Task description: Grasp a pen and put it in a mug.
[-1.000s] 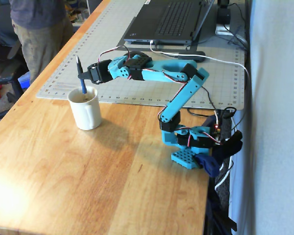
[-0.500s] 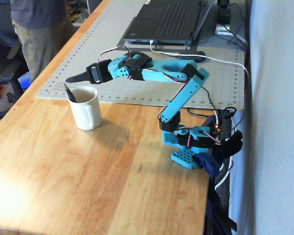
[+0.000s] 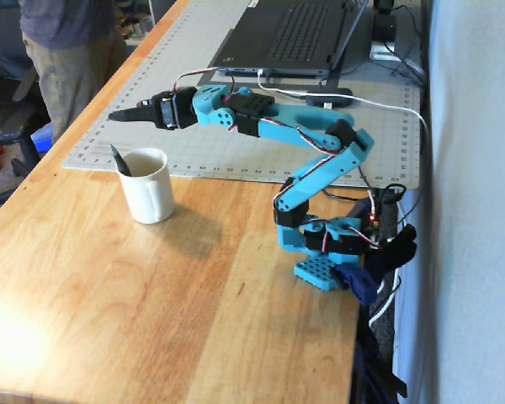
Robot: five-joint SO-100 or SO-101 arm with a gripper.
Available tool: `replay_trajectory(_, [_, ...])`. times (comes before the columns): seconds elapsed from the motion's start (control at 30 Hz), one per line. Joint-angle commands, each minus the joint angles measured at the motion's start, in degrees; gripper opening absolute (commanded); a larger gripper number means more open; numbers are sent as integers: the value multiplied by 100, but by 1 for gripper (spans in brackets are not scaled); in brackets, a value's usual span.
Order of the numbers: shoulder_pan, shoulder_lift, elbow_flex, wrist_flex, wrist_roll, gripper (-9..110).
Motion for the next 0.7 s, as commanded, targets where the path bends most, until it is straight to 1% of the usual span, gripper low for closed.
replay_trajectory(0.0, [-62,413,-44,-123,53,36])
replay_trajectory(0.1, [-62,598,185,-114,149,36])
replay_trajectory(0.17, [-79,765,378,-114,483,36])
replay_trajectory(0.23, [-193,888,501,-114,1028,36])
replay_trajectory(0.37, [-369,1046,703,-105,2593,36])
replay_trajectory(0.57, [-536,1450,1090,-97,5423,36])
replay_trajectory(0.67, [-712,1661,1433,-105,6592,36])
